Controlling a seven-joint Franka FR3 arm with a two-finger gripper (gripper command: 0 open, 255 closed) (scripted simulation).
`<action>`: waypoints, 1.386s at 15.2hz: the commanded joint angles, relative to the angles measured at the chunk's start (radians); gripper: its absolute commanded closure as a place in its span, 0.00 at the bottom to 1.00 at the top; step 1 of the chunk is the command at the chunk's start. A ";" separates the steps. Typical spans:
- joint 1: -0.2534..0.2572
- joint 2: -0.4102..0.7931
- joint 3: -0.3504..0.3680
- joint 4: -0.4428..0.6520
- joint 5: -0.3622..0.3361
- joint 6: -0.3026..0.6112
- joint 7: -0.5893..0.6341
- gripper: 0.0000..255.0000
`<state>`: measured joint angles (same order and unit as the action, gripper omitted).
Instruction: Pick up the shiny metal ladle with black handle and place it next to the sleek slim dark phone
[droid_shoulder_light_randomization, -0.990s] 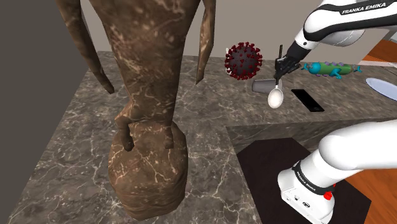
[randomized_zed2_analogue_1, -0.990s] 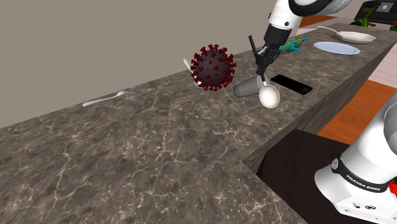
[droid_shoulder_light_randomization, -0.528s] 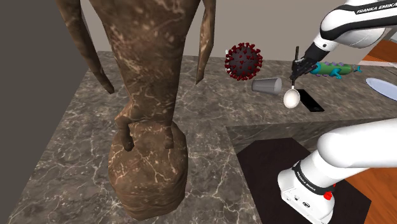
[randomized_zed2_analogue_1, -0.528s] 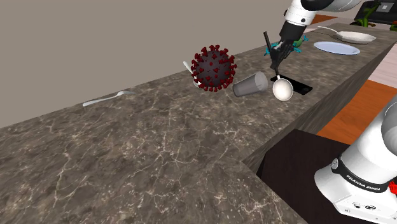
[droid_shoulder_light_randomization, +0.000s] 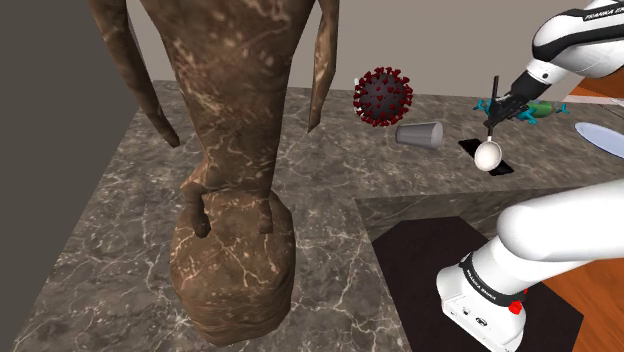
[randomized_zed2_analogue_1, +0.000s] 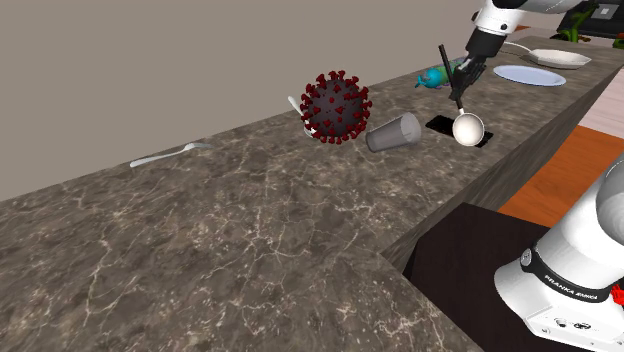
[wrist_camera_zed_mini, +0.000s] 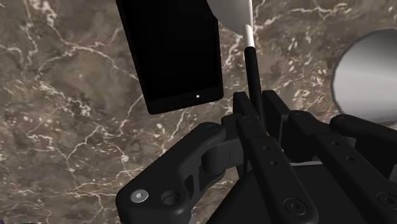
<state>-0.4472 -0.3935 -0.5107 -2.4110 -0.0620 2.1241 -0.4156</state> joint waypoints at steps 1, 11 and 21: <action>-0.006 0.037 -0.043 0.040 0.007 -0.008 -0.058 1.00; -0.028 0.303 -0.263 0.299 0.155 -0.065 -0.392 1.00; -0.213 0.686 -0.336 0.656 0.447 -0.219 -0.726 1.00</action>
<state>-0.6415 0.2669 -0.8487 -1.7824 0.3662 1.9189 -1.1227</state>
